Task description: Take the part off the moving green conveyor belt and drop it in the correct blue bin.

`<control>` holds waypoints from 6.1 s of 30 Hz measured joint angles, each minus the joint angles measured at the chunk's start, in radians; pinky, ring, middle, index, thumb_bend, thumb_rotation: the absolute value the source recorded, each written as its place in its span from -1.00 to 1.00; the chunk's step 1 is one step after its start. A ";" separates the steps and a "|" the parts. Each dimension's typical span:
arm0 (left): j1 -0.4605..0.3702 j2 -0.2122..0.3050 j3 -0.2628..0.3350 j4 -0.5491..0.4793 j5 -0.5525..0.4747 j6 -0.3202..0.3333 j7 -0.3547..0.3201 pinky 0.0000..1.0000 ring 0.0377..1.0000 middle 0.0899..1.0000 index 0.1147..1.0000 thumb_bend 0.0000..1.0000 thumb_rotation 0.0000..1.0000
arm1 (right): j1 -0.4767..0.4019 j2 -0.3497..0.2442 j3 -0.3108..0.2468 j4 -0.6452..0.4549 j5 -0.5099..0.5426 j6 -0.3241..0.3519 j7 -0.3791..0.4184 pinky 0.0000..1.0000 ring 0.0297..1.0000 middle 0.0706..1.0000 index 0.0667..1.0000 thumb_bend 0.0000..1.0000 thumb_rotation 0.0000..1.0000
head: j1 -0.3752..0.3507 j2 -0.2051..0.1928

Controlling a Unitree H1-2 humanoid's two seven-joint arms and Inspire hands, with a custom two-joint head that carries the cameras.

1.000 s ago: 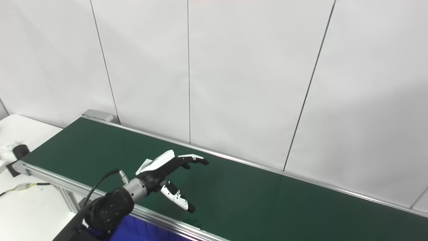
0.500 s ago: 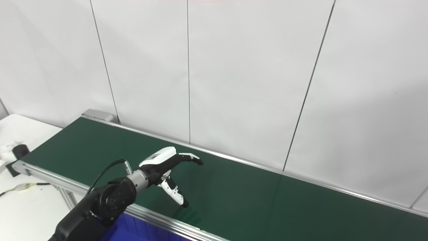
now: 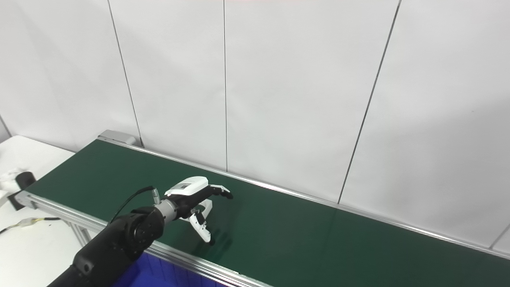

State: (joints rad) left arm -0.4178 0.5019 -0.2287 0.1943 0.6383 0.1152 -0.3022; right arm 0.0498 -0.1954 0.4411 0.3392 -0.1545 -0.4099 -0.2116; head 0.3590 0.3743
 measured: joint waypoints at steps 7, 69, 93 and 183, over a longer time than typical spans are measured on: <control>-0.027 0.001 -0.016 0.075 0.021 -0.021 0.029 0.74 0.75 0.74 0.59 0.85 -1.00 | 0.001 0.000 0.005 0.000 0.001 0.000 -0.001 0.41 0.58 0.62 0.82 0.23 0.53 | -0.005 -0.002; -0.169 -0.126 -0.159 0.466 0.060 -0.076 0.298 0.63 0.24 -0.04 -0.24 0.04 -1.00 | 0.016 0.007 0.023 -0.014 -0.015 0.000 -0.023 0.38 0.56 0.59 0.79 0.25 0.51 | -0.041 0.015; -0.085 -0.120 -0.092 0.282 -0.026 -0.059 0.216 0.38 0.14 -0.08 -0.21 0.04 -1.00 | 0.016 0.004 0.021 -0.027 -0.009 0.000 -0.023 0.39 0.56 0.59 0.78 0.27 0.49 | -0.064 0.025; 0.440 -0.154 0.074 -0.599 -0.309 -0.006 0.040 -0.03 -0.07 -0.07 -0.24 0.00 -1.00 | 0.063 0.049 -0.129 -0.165 -0.072 0.000 0.091 0.36 0.50 0.55 0.72 0.23 0.19 | -0.380 0.330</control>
State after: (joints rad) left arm 0.0217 0.3477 -0.1548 -0.4043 0.3295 0.1090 -0.2620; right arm 0.1131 -0.1459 0.3122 0.1741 -0.2264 -0.4101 -0.1208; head -0.0215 0.7041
